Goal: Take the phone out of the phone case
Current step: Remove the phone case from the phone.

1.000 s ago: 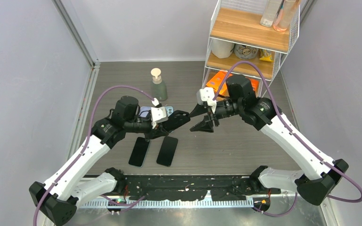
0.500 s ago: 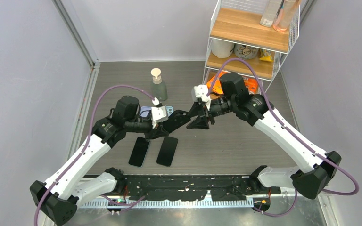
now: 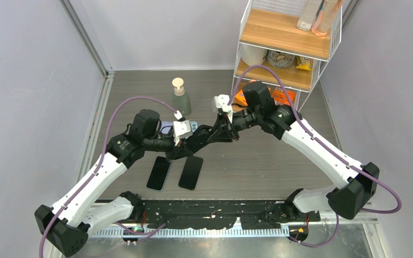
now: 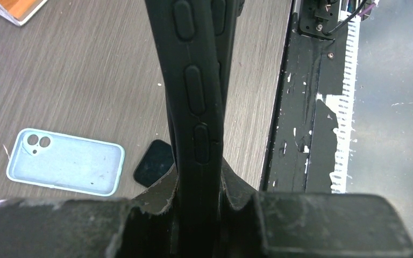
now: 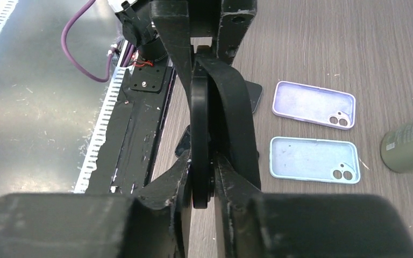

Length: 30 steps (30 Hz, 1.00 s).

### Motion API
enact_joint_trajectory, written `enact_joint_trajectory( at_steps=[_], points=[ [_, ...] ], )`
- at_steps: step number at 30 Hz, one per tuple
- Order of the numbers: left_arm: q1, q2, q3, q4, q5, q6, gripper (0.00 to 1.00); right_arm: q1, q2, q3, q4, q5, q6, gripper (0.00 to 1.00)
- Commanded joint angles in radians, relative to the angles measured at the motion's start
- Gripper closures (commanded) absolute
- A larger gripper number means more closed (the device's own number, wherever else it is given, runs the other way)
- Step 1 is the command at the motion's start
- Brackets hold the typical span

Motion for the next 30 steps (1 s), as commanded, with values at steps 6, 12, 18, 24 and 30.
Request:
enact_joint_trajectory(
  at_steps=[6, 12, 18, 24, 30],
  points=[
    [-0.001, -0.032, 0.016, 0.228, -0.031, -0.041, 0.80, 0.040, 0.010, 0.016, -0.031, -0.008, 0.002, 0.95],
    [0.004, -0.057, 0.014, 0.207, -0.064, -0.037, 0.36, 0.039, -0.055, -0.010, -0.052, 0.087, -0.059, 0.95],
    [0.016, -0.070, 0.060, 0.152, -0.058, -0.041, 0.16, 0.039, -0.107, -0.037, -0.068, 0.152, -0.107, 0.95],
    [0.017, -0.035, 0.146, 0.134, 0.015, -0.096, 0.14, 0.041, -0.127, -0.058, -0.071, 0.175, -0.140, 0.95],
    [0.017, 0.012, 0.212, 0.190, 0.097, -0.203, 0.14, 0.041, -0.125, -0.062, -0.073, 0.171, -0.145, 0.95]
  ],
)
